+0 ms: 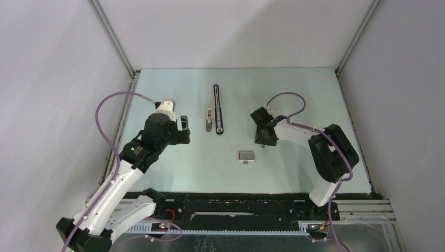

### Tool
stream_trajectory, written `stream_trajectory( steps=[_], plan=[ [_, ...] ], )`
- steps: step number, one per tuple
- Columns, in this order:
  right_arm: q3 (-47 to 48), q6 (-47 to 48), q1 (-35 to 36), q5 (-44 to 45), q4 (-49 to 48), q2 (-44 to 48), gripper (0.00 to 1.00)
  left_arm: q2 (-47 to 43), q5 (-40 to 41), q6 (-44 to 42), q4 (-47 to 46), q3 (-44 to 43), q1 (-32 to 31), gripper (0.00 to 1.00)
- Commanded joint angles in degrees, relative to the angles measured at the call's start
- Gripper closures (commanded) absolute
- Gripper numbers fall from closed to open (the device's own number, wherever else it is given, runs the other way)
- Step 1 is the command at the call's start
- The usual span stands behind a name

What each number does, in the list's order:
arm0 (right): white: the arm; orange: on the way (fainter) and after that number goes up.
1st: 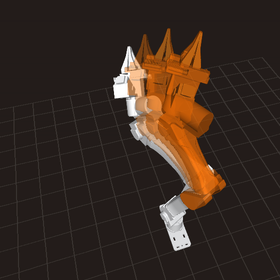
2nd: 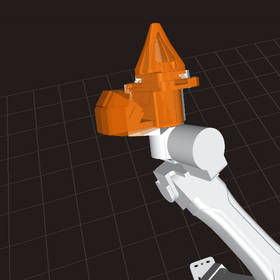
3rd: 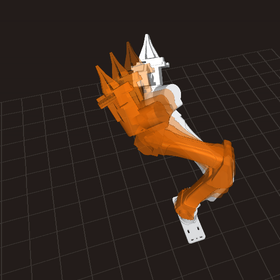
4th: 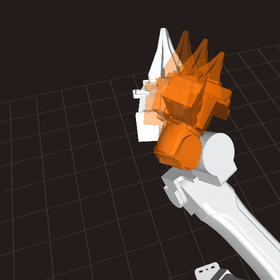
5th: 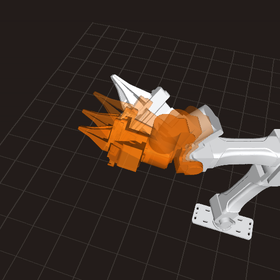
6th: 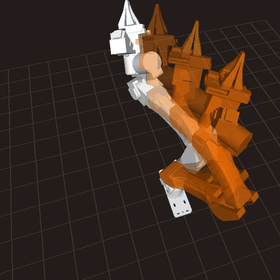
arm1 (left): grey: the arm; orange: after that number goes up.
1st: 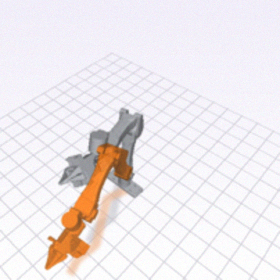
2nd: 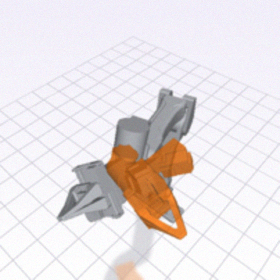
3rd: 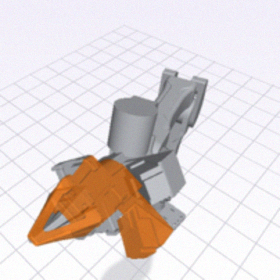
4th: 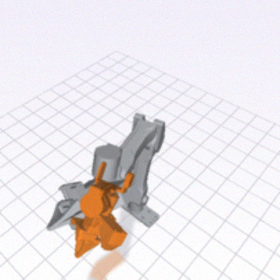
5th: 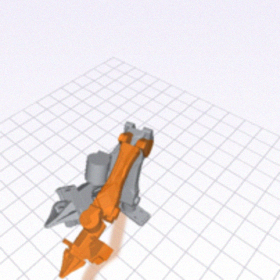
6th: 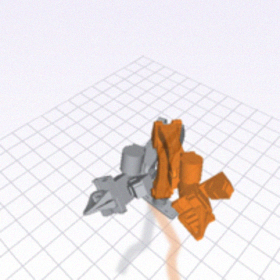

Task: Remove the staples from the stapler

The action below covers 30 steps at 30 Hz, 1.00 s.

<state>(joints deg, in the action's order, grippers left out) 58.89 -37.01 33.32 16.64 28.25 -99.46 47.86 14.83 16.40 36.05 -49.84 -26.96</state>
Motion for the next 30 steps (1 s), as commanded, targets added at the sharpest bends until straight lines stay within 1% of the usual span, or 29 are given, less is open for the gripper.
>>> stream_trajectory(
  steps=[1,4,11,17,20,23,27,30],
  plan=[
    [1.56,-0.99,0.86,1.51,2.91,-0.65,0.48,-0.57,0.55,-1.29,-0.52,0.10,0.41,0.06],
    [1.54,-1.17,1.02,1.12,2.97,-0.65,0.54,-0.48,0.63,-1.29,-0.55,0.10,0.44,0.06],
    [0.92,-1.40,0.76,0.35,2.76,0.40,0.57,-0.39,0.75,-1.29,-0.50,0.10,0.42,0.06],
    [-1.87,-1.45,-0.79,-2.76,0.82,2.36,0.66,-0.31,0.91,-1.29,-0.54,0.10,0.42,0.06],
    [-3.41,-1.48,-1.43,-3.72,-0.05,3.48,0.67,-0.03,0.75,-1.29,-0.55,0.10,0.40,0.06],
    [-3.62,-1.32,-1.63,-3.82,-0.04,3.53,0.68,-0.02,0.67,-1.29,-0.55,0.05,0.42,0.06],
    [-3.79,-0.85,-1.20,-3.29,-0.11,4.13,0.73,-0.04,0.73,-1.29,-0.54,0.10,0.42,0.06],
    [-3.84,-0.38,-0.71,-2.46,-0.21,4.80,0.75,-0.04,0.73,-1.29,-0.52,0.10,0.42,0.06]
  ],
)
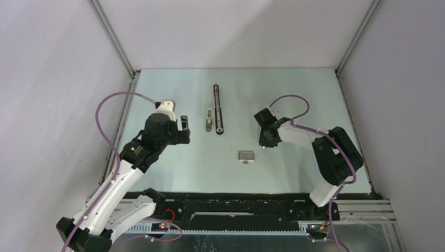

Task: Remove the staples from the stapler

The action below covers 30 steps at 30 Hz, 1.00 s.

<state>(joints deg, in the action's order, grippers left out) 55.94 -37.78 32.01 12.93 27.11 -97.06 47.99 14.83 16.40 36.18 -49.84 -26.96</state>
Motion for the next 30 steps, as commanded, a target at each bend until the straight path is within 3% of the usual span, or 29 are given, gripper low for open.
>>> stream_trajectory(
  steps=[1,18,30],
  plan=[
    [-0.84,0.65,0.72,1.24,0.81,2.54,0.76,-0.17,0.75,-1.29,-0.63,0.10,0.42,0.06],
    [-0.75,1.53,9.49,-0.73,-0.45,9.39,0.77,-0.03,0.65,-1.29,-0.68,0.10,0.42,0.06],
    [-0.68,-1.36,13.84,-1.35,1.27,7.16,0.76,-0.01,0.48,-1.29,-0.70,0.11,0.42,0.06]
  ],
)
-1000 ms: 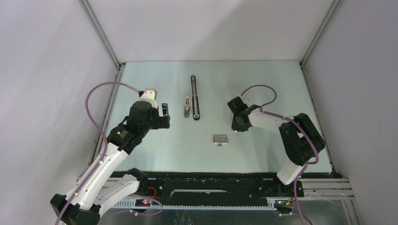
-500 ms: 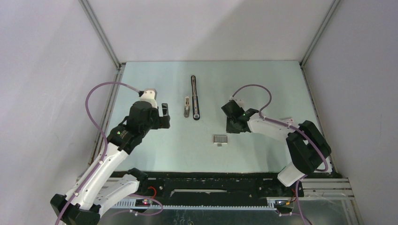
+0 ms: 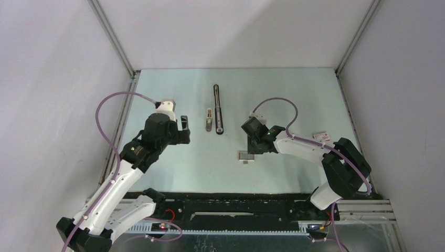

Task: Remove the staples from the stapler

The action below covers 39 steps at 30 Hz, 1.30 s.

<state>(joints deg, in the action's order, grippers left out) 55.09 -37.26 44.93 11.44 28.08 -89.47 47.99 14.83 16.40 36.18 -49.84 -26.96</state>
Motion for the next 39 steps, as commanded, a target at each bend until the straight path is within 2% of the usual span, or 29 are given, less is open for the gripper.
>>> stream_trajectory(
  steps=[1,39],
  plan=[
    [0.04,-2.07,1.02,0.08,0.31,-0.53,0.76,0.00,0.50,-1.29,-0.64,0.10,0.42,0.06],
    [1.33,-5.27,2.17,2.21,2.61,-5.11,0.74,0.20,0.09,-1.38,-0.68,0.07,0.42,0.06]
  ],
)
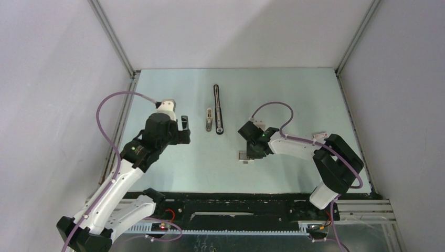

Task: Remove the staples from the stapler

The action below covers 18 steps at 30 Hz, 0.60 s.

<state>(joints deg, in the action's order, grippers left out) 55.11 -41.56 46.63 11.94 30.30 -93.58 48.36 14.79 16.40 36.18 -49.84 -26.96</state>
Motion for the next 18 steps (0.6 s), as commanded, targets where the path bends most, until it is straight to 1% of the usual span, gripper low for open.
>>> stream_trajectory(
  steps=[1,8,12,18],
  plan=[
    [1.58,-0.91,0.49,1.79,0.45,-1.12,0.74,-0.19,0.09,-1.37,-0.68,0.02,0.42,0.06],
    [2.12,-0.72,0.53,2.18,0.87,-1.43,0.73,-0.24,0.02,-1.37,-0.68,0.01,0.42,0.06],
    [2.19,-0.79,0.57,2.13,0.94,-1.12,0.67,-0.19,-0.13,-1.37,-0.68,0.01,0.42,0.06],
    [2.21,-0.76,0.74,1.86,0.76,0.53,0.56,-0.37,-0.11,-1.37,-0.68,0.10,0.42,0.06]
  ],
)
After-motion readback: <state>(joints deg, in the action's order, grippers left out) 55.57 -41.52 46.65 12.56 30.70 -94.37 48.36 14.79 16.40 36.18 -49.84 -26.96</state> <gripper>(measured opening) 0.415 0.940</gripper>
